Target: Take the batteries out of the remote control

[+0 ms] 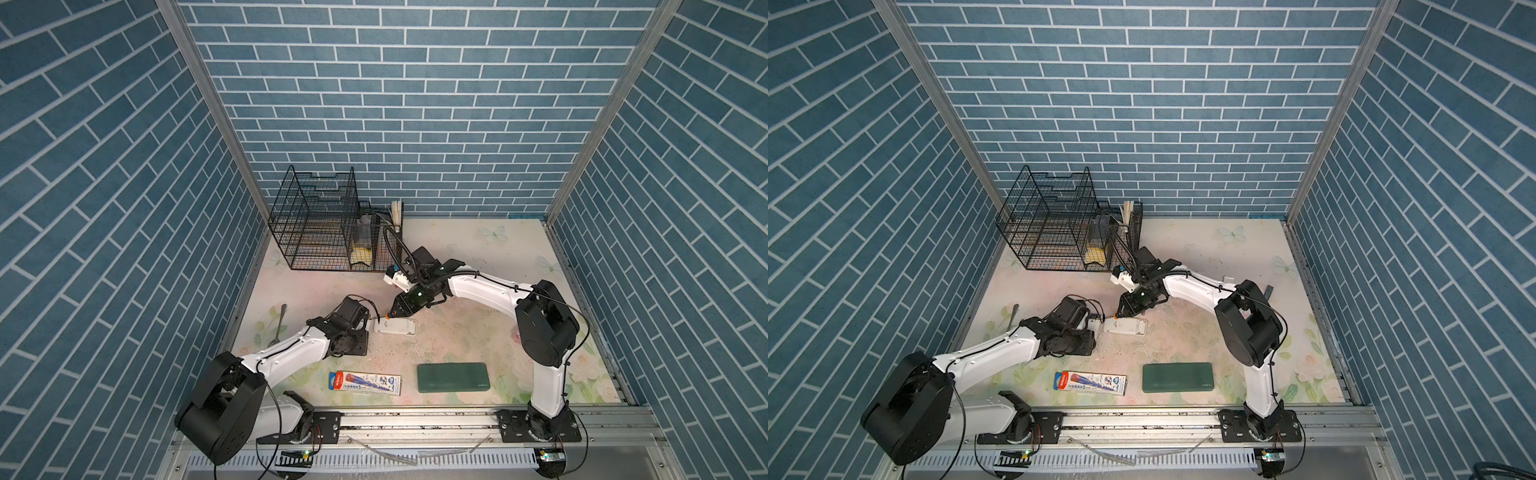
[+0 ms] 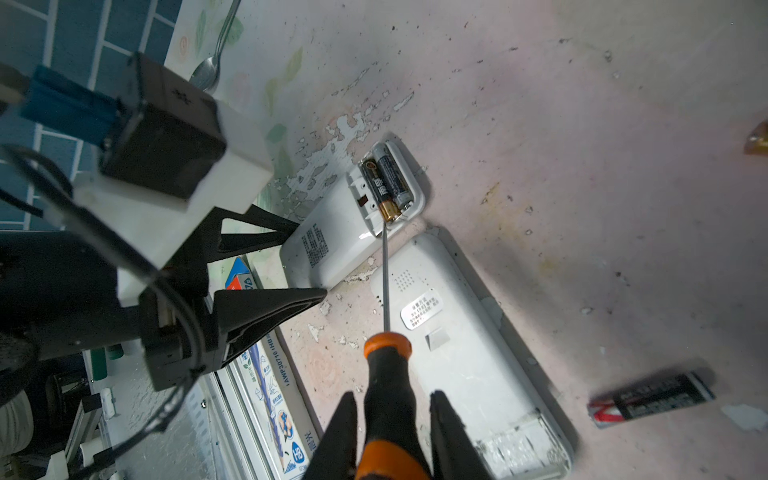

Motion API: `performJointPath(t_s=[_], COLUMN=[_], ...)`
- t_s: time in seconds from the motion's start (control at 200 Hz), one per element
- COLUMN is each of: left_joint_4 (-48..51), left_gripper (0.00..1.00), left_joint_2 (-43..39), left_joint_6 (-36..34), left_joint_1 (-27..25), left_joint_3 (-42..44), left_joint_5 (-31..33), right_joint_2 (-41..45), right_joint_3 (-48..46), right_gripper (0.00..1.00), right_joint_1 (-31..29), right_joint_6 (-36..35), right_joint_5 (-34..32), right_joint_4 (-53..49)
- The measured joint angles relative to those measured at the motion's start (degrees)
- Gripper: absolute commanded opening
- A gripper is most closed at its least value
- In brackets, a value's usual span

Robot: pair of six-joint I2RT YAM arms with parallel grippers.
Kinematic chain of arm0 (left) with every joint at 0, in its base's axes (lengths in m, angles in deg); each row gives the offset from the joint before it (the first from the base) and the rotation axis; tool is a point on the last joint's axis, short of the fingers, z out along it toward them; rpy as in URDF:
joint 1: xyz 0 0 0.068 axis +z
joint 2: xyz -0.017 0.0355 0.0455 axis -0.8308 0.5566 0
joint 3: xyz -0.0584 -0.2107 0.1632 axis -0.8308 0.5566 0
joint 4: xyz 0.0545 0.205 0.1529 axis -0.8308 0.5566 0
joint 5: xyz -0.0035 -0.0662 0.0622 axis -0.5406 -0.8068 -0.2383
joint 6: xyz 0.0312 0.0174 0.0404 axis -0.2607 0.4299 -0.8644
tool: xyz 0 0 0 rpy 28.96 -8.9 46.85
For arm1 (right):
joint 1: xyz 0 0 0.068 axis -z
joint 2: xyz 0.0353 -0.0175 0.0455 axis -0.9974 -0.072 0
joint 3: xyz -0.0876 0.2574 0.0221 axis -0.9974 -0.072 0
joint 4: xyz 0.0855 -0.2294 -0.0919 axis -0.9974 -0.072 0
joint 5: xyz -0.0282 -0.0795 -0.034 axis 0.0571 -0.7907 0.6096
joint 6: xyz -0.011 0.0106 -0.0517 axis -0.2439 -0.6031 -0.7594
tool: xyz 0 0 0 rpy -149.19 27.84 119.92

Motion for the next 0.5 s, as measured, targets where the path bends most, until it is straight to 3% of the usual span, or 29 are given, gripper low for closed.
performJointPath(t_s=[0.5], left_joint_4=[0.0], left_gripper=[0.37], left_joint_2=[0.0], left_joint_6=[0.0], left_joint_1=[0.1], left_joint_3=[0.0], left_joint_5=[-0.1], right_joint_2=[-0.2], right_joint_3=[0.1], right_gripper=[0.00], right_joint_1=[0.0], right_joint_6=[0.0], right_joint_5=[0.1], right_joint_4=[-0.2])
